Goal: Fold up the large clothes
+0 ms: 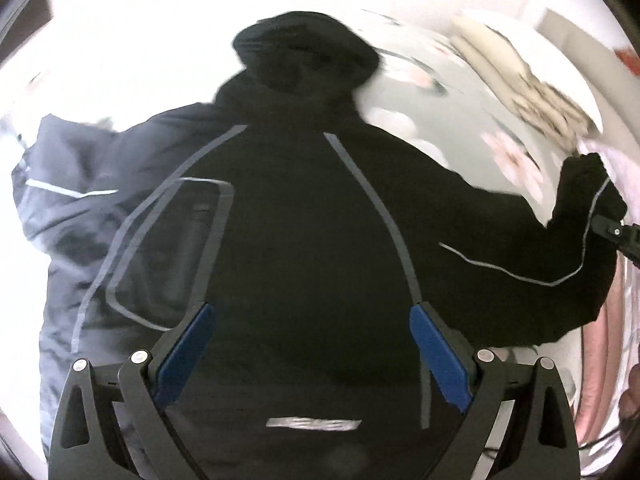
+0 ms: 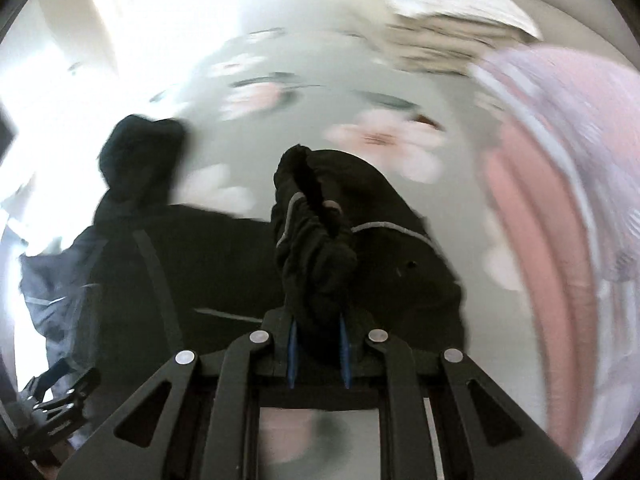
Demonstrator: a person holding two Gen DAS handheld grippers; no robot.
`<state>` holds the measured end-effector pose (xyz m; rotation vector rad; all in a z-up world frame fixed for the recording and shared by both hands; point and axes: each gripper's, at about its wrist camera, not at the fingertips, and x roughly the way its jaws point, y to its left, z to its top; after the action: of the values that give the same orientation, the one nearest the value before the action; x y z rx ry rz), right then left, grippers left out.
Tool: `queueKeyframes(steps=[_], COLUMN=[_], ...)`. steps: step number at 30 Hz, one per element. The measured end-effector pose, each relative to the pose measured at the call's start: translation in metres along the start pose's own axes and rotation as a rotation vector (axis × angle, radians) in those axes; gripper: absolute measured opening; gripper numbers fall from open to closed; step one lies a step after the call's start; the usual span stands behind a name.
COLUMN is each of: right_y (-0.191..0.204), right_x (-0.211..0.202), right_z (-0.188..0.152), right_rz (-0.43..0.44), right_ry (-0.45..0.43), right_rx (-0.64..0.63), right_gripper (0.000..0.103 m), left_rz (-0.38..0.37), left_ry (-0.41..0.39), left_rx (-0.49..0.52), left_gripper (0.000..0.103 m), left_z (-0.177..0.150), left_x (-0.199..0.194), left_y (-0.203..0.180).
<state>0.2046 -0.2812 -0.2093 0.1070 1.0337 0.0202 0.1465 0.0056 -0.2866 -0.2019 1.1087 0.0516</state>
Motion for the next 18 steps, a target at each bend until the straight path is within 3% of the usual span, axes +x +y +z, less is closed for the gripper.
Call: queueKeyframes(steps=[7, 14, 18], right_y=[0.174, 0.325, 0.371], right_x=[0.034, 0.120, 0.167], right_z=[0.002, -0.040, -0.072], right_rz=[0.116, 0.215, 0.243], right_ry=[0.006, 0.148, 0.236], right_rx=[-0.122, -0.247, -0.314], right_gripper=[0.018, 0.018, 0.019], left_rz=[0.026, 0.079, 0.103], left_ry=[-0.019, -0.019, -0.016], left_rx=[-0.074, -0.184, -0.220], left_gripper=[0.098, 0.098, 0.098], left_z=[0.013, 0.009, 0.007], left_x=[-0.018, -0.019, -0.014], left_y=[0.111, 0.210, 0.247])
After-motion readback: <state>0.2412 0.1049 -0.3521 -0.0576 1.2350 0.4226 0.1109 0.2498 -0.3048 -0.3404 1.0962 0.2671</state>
